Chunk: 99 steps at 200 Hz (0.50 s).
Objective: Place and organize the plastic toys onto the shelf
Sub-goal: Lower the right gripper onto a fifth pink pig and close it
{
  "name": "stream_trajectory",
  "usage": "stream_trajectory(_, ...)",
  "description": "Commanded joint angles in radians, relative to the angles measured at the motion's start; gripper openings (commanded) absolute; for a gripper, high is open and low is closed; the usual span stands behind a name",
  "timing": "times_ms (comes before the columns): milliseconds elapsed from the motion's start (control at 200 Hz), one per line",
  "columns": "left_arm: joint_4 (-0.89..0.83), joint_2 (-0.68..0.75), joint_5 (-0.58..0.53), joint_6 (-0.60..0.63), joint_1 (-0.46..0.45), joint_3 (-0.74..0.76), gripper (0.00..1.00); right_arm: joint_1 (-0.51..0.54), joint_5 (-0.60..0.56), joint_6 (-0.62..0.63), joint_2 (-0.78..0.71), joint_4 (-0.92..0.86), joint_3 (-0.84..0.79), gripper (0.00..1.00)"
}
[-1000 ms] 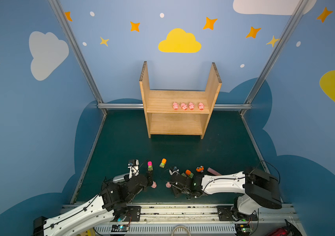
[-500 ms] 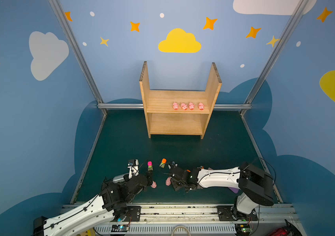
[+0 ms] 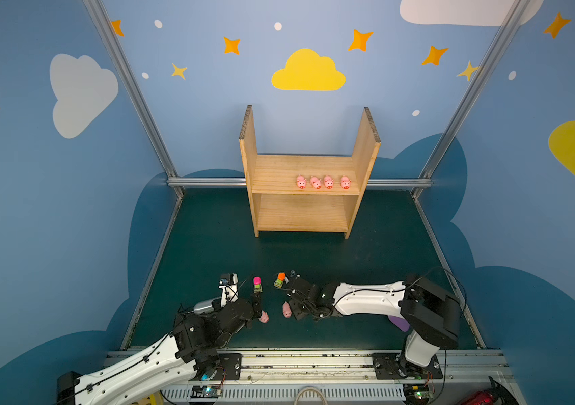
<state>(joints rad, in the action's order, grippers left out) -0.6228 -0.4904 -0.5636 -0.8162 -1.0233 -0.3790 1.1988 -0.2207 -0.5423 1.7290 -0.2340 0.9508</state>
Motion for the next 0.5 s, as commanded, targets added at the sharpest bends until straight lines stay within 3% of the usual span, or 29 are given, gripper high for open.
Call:
stream_trajectory(0, -0.026, 0.024, -0.018, 0.000, 0.000, 0.019, 1.00, 0.005, -0.042, 0.005, -0.077, -0.045, -0.003, 0.48)
stream_trajectory(150, -0.025, 0.045, -0.016, 0.000, 0.000, 0.026, 1.00, 0.045, -0.086, -0.036, -0.143, -0.054, -0.029, 0.60)
stream_trajectory(491, -0.029, 0.062, -0.004, -0.001, 0.000, 0.030, 1.00, 0.167, -0.157, -0.192, -0.097, 0.086, -0.070, 0.62)
